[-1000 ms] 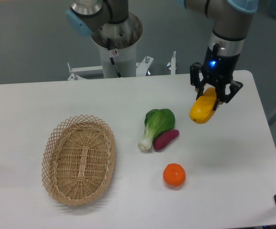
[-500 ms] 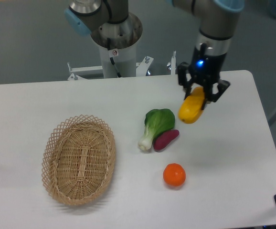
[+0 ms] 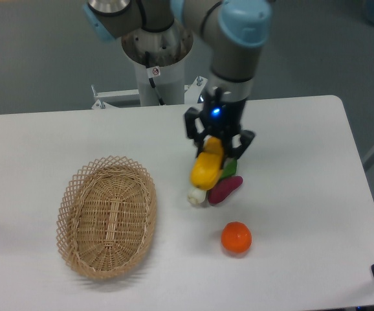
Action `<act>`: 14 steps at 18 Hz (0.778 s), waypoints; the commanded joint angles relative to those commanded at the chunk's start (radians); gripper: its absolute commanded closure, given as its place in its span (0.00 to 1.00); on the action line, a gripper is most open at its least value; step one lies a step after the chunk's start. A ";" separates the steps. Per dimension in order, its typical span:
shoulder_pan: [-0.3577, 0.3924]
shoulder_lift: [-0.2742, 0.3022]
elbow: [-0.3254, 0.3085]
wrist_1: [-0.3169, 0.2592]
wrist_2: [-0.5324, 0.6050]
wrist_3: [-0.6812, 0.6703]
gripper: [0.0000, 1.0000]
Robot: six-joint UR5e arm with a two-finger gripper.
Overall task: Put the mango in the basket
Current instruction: 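Carry the held mango over the bok choy toward the wicker basket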
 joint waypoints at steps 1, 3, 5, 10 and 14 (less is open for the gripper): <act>-0.023 -0.014 0.003 0.009 0.000 -0.044 0.51; -0.072 -0.044 0.005 0.070 0.002 -0.132 0.51; -0.112 -0.074 0.000 0.126 0.018 -0.212 0.51; -0.249 -0.190 0.005 0.210 0.181 -0.246 0.49; -0.296 -0.232 0.005 0.232 0.196 -0.270 0.47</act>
